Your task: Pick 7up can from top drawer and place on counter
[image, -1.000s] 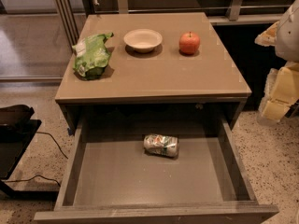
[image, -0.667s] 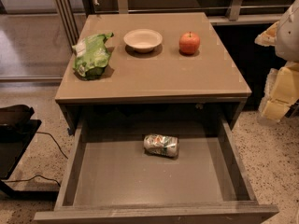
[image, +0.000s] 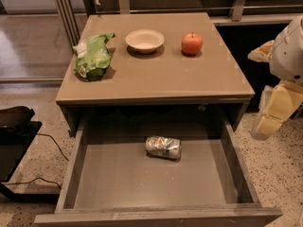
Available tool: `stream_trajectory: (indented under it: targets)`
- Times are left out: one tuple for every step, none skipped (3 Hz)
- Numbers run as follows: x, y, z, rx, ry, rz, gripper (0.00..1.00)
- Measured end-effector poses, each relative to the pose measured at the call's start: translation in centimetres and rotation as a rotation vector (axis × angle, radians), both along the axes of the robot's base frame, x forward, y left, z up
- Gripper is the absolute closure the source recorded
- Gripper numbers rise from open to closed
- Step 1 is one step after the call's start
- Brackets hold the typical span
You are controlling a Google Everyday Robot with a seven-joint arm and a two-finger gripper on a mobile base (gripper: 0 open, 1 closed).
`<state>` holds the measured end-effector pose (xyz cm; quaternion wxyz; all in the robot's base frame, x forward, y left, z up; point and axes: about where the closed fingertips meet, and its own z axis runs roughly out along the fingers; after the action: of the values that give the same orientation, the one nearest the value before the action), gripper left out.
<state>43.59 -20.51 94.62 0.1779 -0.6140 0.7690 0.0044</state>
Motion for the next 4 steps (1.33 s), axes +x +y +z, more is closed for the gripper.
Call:
stream_trajectory:
  targets:
    - [-0.5, 1.2, -4.3, 0.094, 0.001, 0.051, 0.0]
    - [-0.5, 2.1, -9.0, 0.165, -0.015, 0.045, 0.0]
    - [1.1, 3.4, -14.4, 0.161, -0.014, 0.004, 0.0]
    - [1.1, 3.4, -14.4, 0.165, -0.014, 0.005, 0.0]
